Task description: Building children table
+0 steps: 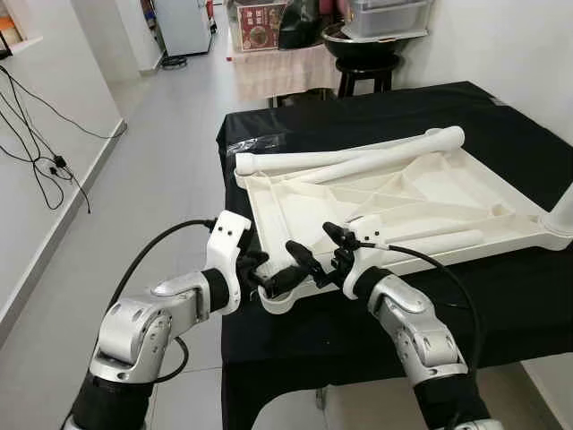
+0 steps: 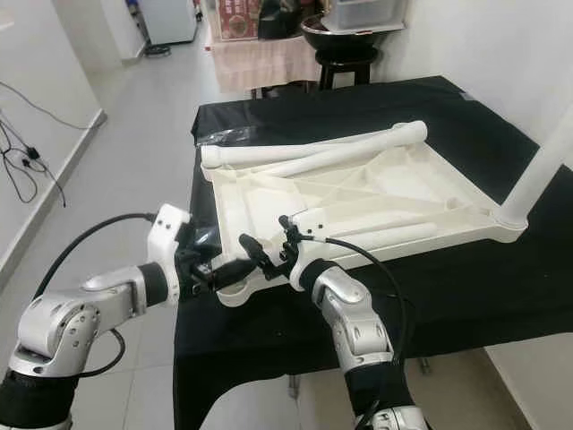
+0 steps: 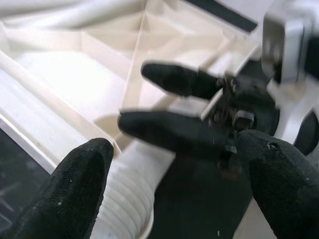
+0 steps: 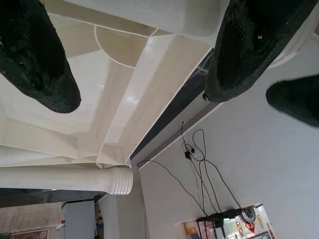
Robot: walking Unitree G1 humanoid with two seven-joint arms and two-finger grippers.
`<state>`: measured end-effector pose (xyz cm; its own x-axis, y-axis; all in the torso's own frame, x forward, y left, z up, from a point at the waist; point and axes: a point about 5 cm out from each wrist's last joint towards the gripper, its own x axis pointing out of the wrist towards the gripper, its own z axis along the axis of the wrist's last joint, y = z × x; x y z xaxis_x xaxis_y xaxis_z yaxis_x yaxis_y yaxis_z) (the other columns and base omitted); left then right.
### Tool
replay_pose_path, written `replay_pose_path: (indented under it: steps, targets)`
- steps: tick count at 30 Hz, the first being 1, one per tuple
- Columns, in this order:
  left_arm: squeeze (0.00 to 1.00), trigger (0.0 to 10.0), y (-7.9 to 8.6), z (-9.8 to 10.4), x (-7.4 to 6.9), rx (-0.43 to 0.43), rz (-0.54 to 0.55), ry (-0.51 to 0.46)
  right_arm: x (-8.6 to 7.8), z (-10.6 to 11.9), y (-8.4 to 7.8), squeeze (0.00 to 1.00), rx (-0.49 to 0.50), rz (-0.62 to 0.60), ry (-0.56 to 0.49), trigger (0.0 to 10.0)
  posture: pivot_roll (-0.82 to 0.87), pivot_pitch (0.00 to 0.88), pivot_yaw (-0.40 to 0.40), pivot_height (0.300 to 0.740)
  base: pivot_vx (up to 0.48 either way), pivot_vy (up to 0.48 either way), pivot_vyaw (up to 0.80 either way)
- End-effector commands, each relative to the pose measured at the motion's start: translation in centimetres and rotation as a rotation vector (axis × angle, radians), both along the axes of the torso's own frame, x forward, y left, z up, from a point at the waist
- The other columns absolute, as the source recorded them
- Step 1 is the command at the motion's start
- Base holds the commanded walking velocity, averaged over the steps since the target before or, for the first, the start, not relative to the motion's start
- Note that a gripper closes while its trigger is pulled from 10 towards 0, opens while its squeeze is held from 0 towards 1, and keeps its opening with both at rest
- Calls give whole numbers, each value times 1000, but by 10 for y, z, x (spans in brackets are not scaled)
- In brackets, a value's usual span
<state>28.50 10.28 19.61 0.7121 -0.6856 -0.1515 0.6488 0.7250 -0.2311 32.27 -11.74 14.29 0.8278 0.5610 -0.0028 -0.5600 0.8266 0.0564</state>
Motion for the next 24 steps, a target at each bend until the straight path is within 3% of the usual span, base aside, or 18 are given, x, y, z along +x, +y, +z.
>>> replay_pose_path:
  steps: [1,14,17,24]
  targets:
    - [0,10000,6,4,1,-16,48,-11,-3,-4,2,0,15,11,23,10000,-99,35,55,740,0,0,0]
    - [0,10000,7,-9,-15,58,78,77,-3,-4,2,0,17,16,26,10000,-101,40,57,740,0,0,0]
    - [0,10000,3,-22,-32,63,45,162,-2,-3,2,0,18,19,29,10000,-91,45,53,740,0,0,0]
    - [0,10000,9,-34,-28,61,91,223,-2,-3,2,0,15,20,29,10000,-96,44,52,740,0,0,0]
